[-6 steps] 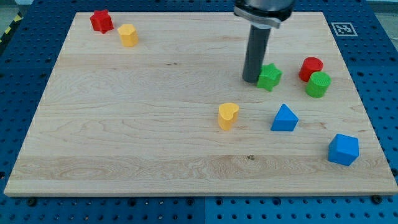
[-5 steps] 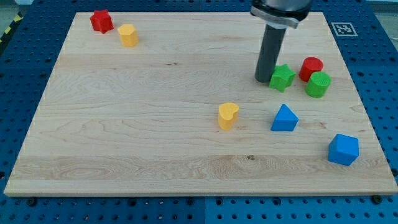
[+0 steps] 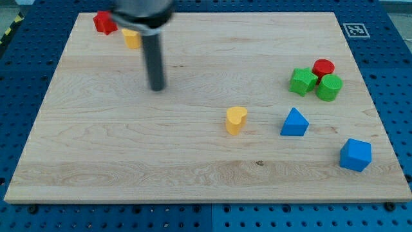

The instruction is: Move your arm to the top left

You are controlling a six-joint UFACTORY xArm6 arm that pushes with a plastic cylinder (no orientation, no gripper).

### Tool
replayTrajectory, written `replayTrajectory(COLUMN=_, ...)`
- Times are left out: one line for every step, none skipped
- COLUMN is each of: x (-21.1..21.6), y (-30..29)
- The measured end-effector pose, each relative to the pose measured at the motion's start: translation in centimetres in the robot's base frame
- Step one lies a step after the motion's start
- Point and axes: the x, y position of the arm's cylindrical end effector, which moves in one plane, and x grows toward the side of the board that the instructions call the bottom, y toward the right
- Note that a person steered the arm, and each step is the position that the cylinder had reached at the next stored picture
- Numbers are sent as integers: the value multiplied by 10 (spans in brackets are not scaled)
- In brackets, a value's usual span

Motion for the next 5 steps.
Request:
replayTrajectory(x=-23, y=-104)
replayTrajectory(x=-94, y=-167)
replayTrajectory(x=-101, y=-167)
replayTrajectory(x=-109, y=-167)
replayTrajectory(x=-160, y=-160)
